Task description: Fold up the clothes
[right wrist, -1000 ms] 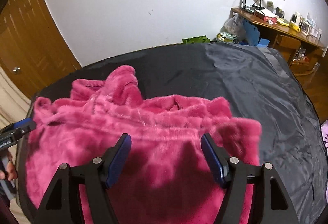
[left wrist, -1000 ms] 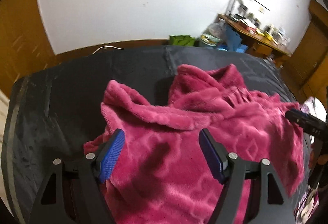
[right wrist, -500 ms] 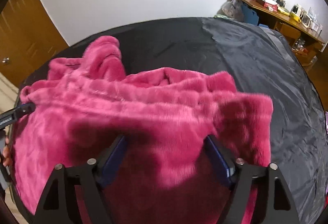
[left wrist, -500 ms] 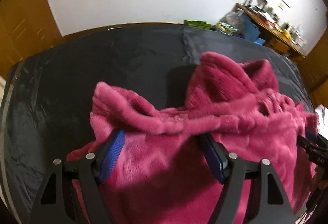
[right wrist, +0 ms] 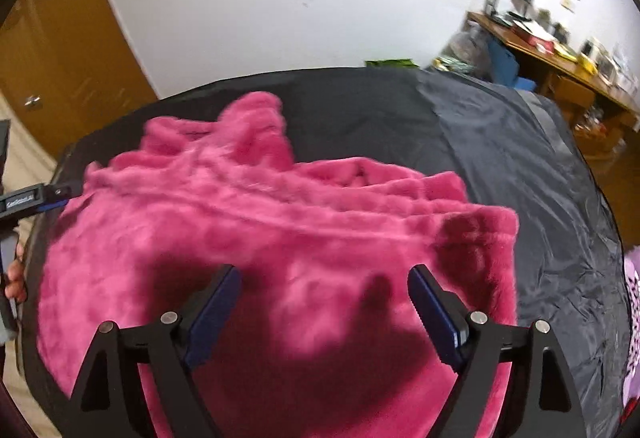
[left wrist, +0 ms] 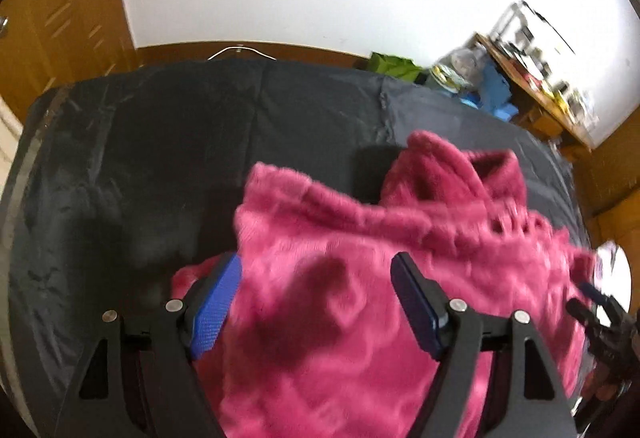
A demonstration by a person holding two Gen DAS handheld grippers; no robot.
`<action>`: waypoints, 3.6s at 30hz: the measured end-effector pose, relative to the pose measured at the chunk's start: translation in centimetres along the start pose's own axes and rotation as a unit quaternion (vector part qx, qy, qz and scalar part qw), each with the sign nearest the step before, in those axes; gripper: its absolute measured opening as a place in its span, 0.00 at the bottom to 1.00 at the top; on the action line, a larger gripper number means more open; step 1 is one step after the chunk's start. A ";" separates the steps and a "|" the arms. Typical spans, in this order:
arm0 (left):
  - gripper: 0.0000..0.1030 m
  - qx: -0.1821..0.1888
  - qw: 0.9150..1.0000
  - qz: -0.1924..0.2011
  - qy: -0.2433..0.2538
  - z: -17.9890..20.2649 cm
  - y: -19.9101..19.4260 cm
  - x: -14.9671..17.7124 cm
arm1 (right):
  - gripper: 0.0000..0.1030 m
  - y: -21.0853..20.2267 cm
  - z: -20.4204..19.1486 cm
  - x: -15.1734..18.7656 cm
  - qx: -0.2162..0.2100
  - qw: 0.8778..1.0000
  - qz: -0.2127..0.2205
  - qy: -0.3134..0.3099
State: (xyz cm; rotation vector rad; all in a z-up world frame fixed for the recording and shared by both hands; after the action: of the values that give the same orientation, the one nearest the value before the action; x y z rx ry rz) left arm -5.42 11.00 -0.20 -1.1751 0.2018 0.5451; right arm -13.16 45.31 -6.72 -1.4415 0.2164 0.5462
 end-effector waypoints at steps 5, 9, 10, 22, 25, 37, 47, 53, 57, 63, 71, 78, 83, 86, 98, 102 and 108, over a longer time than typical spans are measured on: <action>0.78 -0.027 0.997 -0.038 0.056 1.0 0.8 2.8 | 0.85 0.9 -0.8 0.9 0.005 1.000 -0.022 -0.011; 0.85 -0.037 0.998 -0.042 0.032 -0.3 2.4 3.5 | 1.00 2.5 -1.8 1.2 0.017 0.999 -0.020 -0.021; 0.88 -0.034 0.998 -0.047 0.018 -0.9 2.9 3.6 | 1.00 2.6 -2.3 1.4 0.027 0.999 -0.015 -0.028; 0.89 -0.027 1.000 -0.007 0.001 0.1 1.4 0.3 | 0.99 0.0 -0.9 0.9 0.056 0.998 0.011 -0.001; 0.89 -0.038 0.999 -0.006 -0.001 -0.3 2.3 -0.8 | 0.99 -0.2 1.0 0.4 0.084 0.996 0.023 0.023; 0.90 -0.050 0.998 -0.044 -0.015 -3.0 6.1 -1.5 | 1.00 4.8 3.5 -1.1 0.045 0.998 -0.039 0.033; 0.90 -0.041 0.999 -0.009 0.014 -1.3 0.2 0.9 | 1.00 -3.0 1.4 1.3 0.020 1.000 0.009 0.006; 0.91 -0.044 0.998 -0.026 0.023 0.4 -0.9 6.1 | 1.00 -2.5 -0.2 6.6 -0.004 0.999 -0.023 -0.039; 0.90 -0.065 0.997 -0.033 0.024 0.8 -0.7 8.1 | 1.00 -0.7 0.1 8.2 -0.003 0.999 -0.037 -0.040; 0.90 -0.080 0.996 -0.029 0.004 1.4 -0.7 7.8 | 1.00 -0.4 -0.2 8.8 0.008 0.998 -0.019 -0.058; 0.90 -0.084 0.996 -0.034 0.025 4.4 -0.2 7.9 | 1.00 -0.1 -0.2 10.2 0.010 0.997 0.008 -0.071; 0.90 -0.089 0.995 -0.041 0.032 5.6 -0.7 9.6 | 1.00 -0.8 1.4 10.0 -0.014 0.999 -0.001 -0.045; 0.91 -0.082 0.995 -0.032 0.046 7.5 -1.6 9.9 | 1.00 -3.0 5.7 11.1 -0.036 0.999 0.016 0.009; 0.91 -0.070 0.995 -0.033 0.061 9.4 -1.5 10.1 | 1.00 -3.8 8.6 12.3 -0.044 0.998 0.014 0.043; 0.90 -0.062 0.993 -0.069 0.079 11.4 3.3 12.0 | 1.00 -2.1 12.1 15.4 -0.086 0.984 -0.041 0.151; 0.94 -0.079 0.989 -0.069 0.100 11.6 4.3 12.4 | 1.00 -1.6 11.4 14.7 -0.088 0.986 -0.035 0.139; 0.99 -0.088 0.989 -0.062 0.100 11.5 5.0 12.6 | 1.00 -0.1 11.5 12.1 -0.098 0.986 -0.021 0.132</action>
State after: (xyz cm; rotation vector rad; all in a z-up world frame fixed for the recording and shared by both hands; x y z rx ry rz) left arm 1.32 26.68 -5.20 -1.4050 0.2548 0.3403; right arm -4.83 59.21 -10.64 -1.7070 0.3493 0.3482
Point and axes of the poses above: each gripper's, at about its wrist camera, not at the fingertips, and y roughly the way its jaws point, z to its right, x to its underside, the point moved 1 cm from there along y, roughly the way its jaws point, and after that the axes turned 14 degrees about x, right-handed, at the moved point
